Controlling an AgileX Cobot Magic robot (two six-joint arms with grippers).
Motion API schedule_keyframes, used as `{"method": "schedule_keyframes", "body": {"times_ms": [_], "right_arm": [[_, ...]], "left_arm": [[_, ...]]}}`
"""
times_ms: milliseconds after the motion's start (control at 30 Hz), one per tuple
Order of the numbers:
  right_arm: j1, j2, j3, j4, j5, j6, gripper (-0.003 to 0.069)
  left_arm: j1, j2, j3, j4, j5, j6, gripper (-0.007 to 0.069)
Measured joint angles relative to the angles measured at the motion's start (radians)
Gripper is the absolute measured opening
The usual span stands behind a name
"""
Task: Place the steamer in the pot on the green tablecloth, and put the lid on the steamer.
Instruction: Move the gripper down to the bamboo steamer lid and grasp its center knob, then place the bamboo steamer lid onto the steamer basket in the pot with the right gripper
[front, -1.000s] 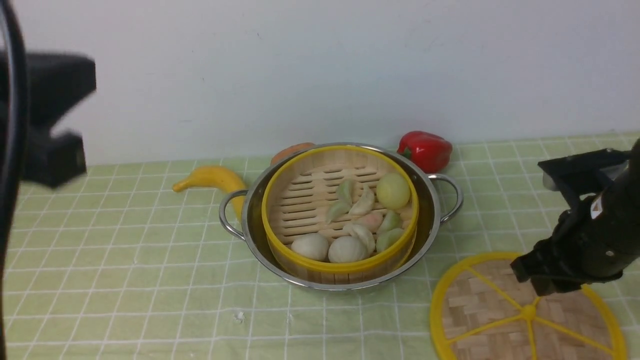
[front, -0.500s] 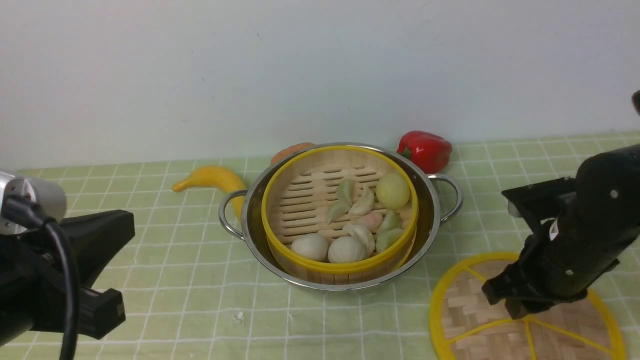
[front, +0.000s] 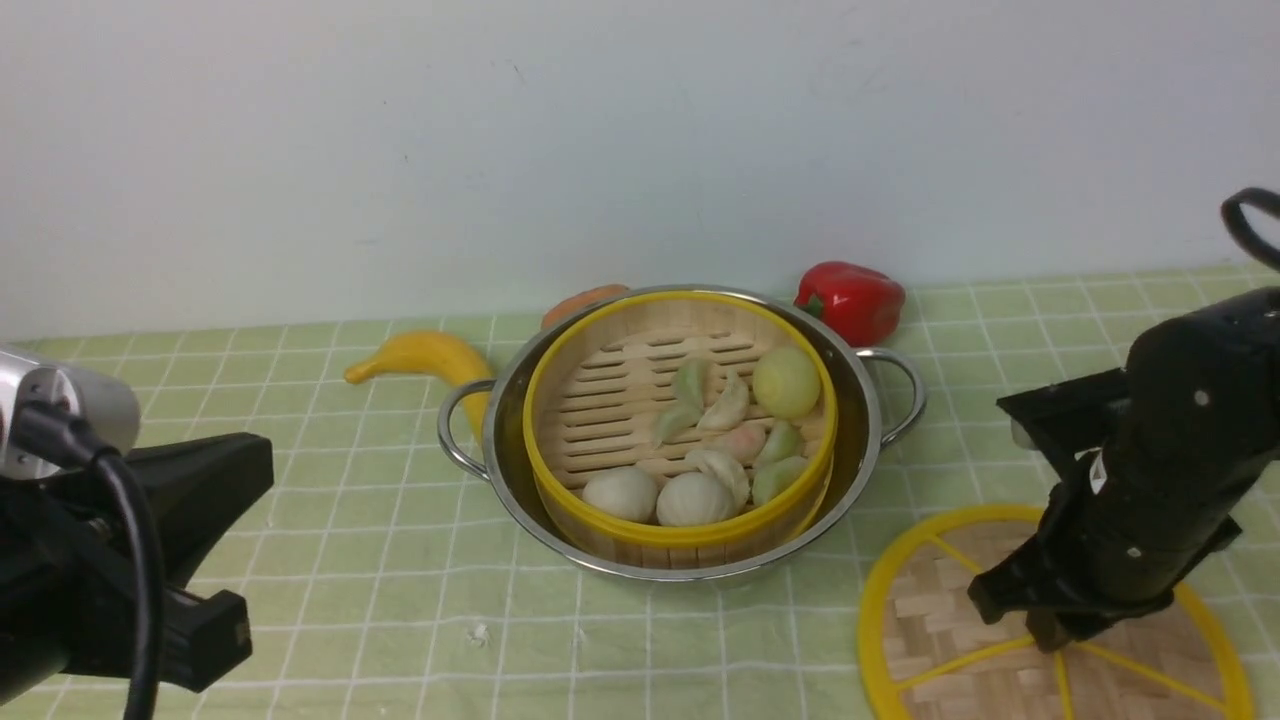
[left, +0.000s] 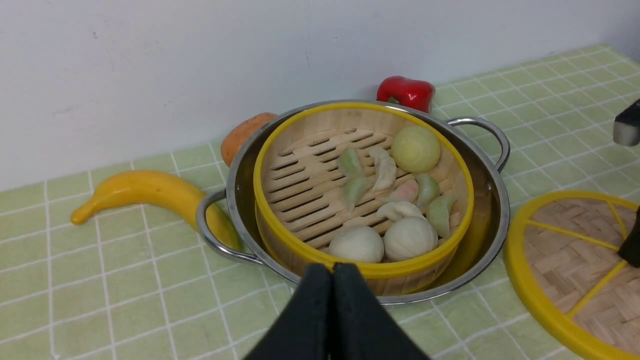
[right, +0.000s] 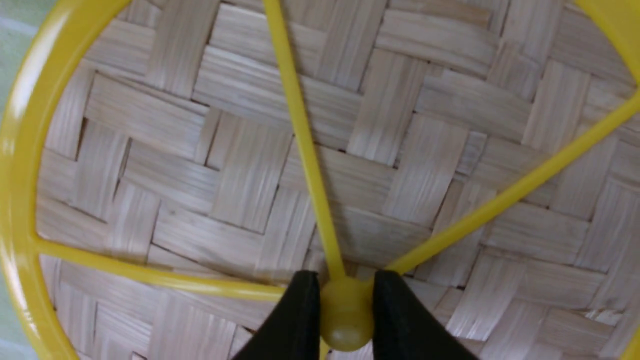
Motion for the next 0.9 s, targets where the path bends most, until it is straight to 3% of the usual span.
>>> {"method": "schedule_keyframes", "body": {"times_ms": [133,333,533,900], "right_arm": [[0.000,-0.050,-0.093,-0.072,0.205,0.001,0.0150],[0.000,-0.154,-0.334,-0.117,0.273,0.001,0.0150],[0.022,-0.090,-0.667,0.041,0.278,-0.055,0.0150],[0.244,0.302,-1.016,0.037,0.281,-0.048,0.0150]], "left_arm": [[0.000,-0.001,0.000,0.000,0.001,0.000,-0.0023],[0.000,-0.003,0.000,0.003,0.011,0.000,-0.0023],[0.000,-0.003,0.000,0.004,0.042,0.000,-0.0023],[0.000,-0.003,0.023,0.004,0.052,0.009,-0.0022]]}}
